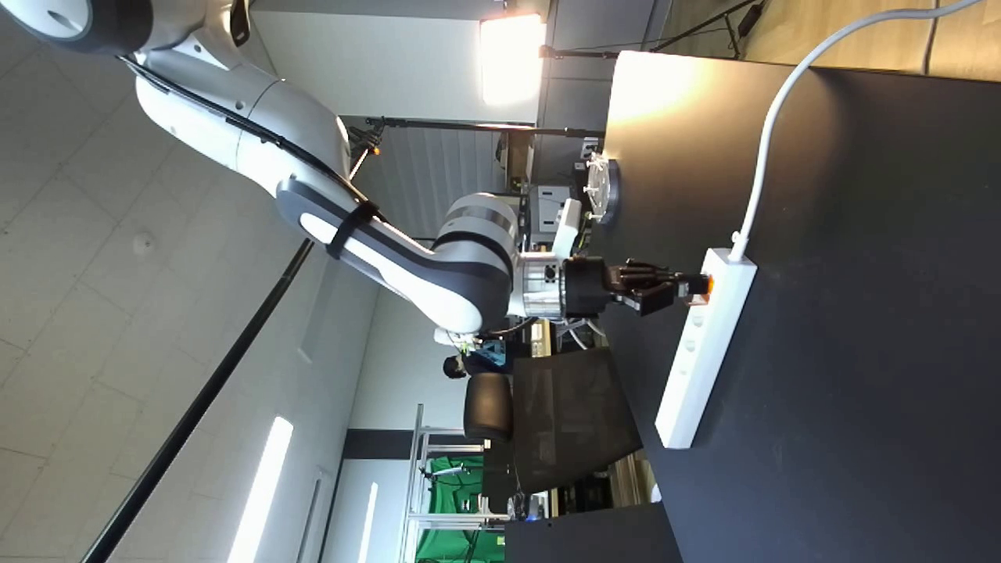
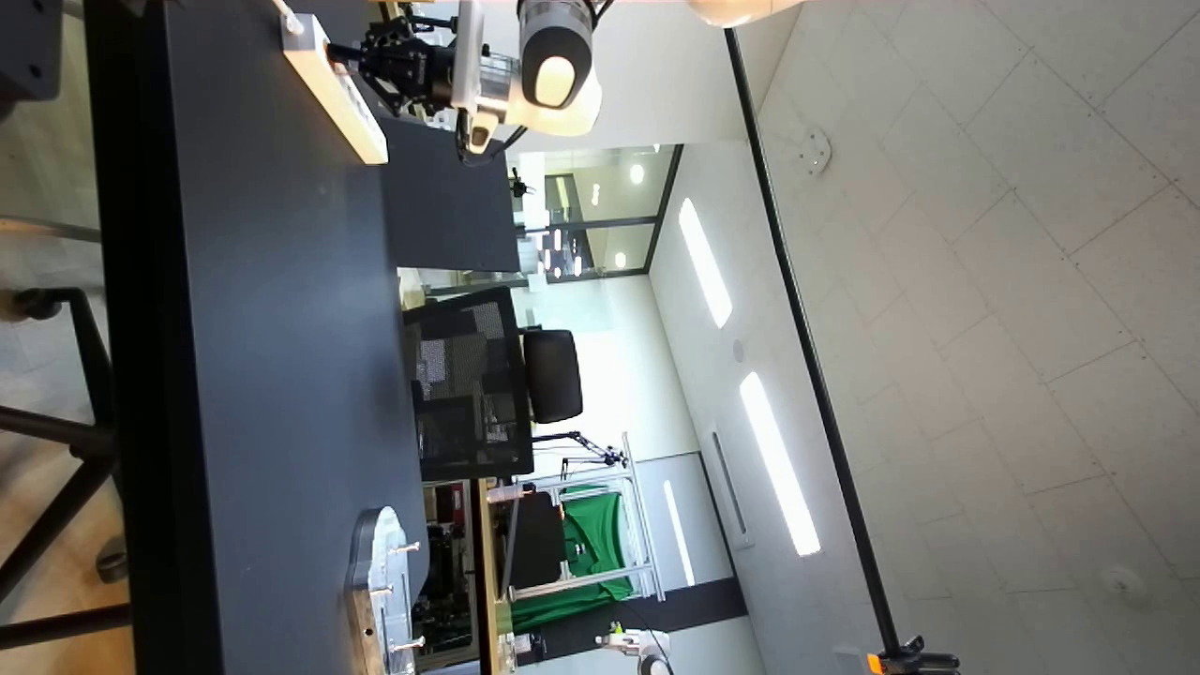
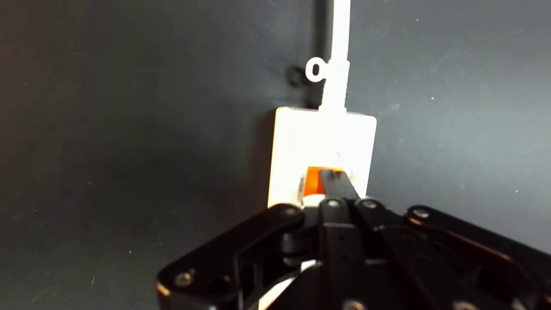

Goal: Turn on the extension cable

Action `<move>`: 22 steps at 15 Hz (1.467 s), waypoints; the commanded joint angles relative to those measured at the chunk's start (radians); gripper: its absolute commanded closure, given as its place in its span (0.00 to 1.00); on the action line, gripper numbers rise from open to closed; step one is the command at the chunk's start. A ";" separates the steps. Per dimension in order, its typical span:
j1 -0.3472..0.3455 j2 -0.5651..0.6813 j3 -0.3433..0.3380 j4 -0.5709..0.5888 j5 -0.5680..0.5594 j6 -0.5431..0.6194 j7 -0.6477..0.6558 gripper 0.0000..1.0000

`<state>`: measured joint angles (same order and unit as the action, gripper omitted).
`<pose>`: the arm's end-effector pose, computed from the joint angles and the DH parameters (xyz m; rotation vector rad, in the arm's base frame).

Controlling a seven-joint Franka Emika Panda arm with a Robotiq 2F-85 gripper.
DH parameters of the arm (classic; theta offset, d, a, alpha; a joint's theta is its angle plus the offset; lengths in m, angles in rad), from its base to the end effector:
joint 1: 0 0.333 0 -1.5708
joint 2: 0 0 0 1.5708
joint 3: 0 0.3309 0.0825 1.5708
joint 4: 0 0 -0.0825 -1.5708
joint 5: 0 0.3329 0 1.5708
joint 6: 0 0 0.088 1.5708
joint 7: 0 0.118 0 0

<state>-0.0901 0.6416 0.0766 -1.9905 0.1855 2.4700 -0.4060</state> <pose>0.5666 -0.0079 0.1687 -2.9360 -0.3334 0.1894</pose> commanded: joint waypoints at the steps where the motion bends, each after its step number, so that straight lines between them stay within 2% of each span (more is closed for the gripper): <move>1: 0.009 0.011 0.009 0.005 -0.037 0.036 0.061 1.00; 6: 0.065 -0.002 -0.028 -0.030 -0.136 0.105 0.121 1.00; 15: 0.259 -0.071 -0.165 -0.134 -0.455 0.236 0.316 1.00; 18: 0.301 -0.115 -0.190 -0.142 -0.512 0.213 0.358 1.00; 22: 0.299 -0.270 -0.163 -0.144 -0.527 0.103 0.340 1.00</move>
<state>0.2070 0.5155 -0.0981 -2.1075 -0.3146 2.6601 -0.0919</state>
